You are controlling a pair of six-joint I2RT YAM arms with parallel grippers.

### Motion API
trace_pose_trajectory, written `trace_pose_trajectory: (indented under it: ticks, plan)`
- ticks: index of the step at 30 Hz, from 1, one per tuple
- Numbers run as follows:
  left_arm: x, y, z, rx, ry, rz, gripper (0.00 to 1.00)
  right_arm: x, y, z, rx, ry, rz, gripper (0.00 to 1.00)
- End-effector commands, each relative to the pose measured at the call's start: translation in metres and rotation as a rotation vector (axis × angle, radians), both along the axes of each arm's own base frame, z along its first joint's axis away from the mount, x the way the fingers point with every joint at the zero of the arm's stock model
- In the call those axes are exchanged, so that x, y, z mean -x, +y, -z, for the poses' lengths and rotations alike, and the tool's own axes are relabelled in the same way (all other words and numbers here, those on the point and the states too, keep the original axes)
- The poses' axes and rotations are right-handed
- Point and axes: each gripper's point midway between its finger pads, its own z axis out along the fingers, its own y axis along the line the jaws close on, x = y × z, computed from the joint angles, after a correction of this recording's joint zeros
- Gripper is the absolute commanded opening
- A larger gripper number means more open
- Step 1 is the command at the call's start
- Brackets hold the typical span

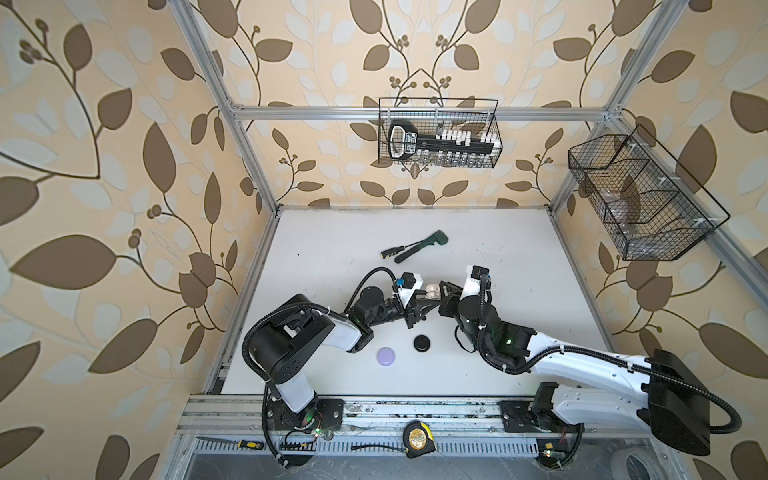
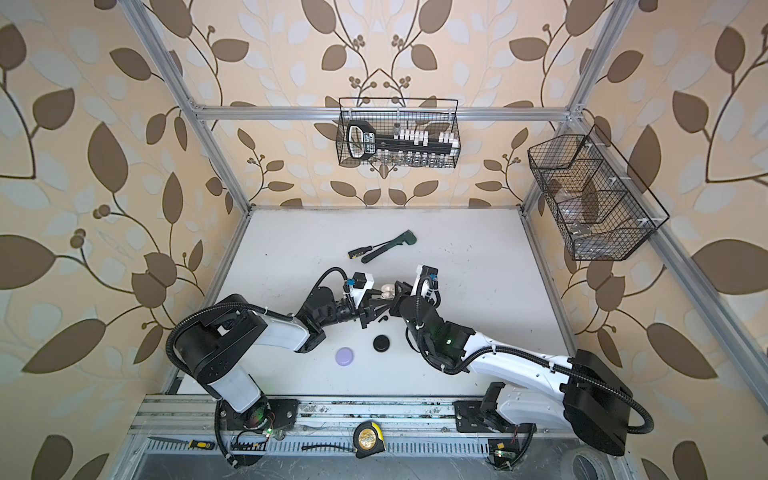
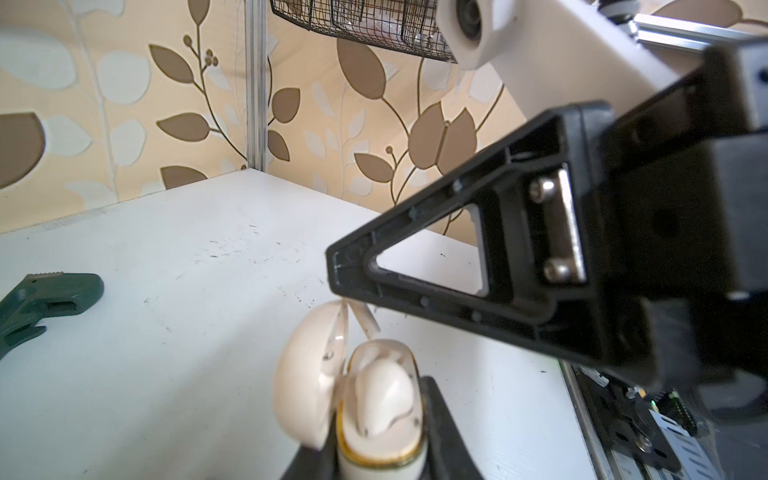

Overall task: Insert the wireless bluetooth earbuds into the charging case
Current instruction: 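Lower the cream earbud into the second case slot with the right gripper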

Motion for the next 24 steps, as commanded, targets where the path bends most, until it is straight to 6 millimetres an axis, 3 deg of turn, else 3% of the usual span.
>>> trace_pose_trajectory:
  ticks: [1,8,24]
  plan:
    - [0.0122,-0.0002,-0.0384,0.093,-0.098,0.036,0.00,-0.0026,0.0082,-0.0106,-0.030,-0.018,-0.011,0.19]
    - [0.0121,-0.0004,-0.0394,0.096,-0.097,0.036,0.00,0.0011,0.0177,-0.0089,-0.033,-0.027,-0.042,0.18]
    - [0.0087,0.0022,-0.0441,0.107,-0.074,0.009,0.00,0.0054,0.0143,-0.0125,-0.008,-0.066,-0.040,0.18]
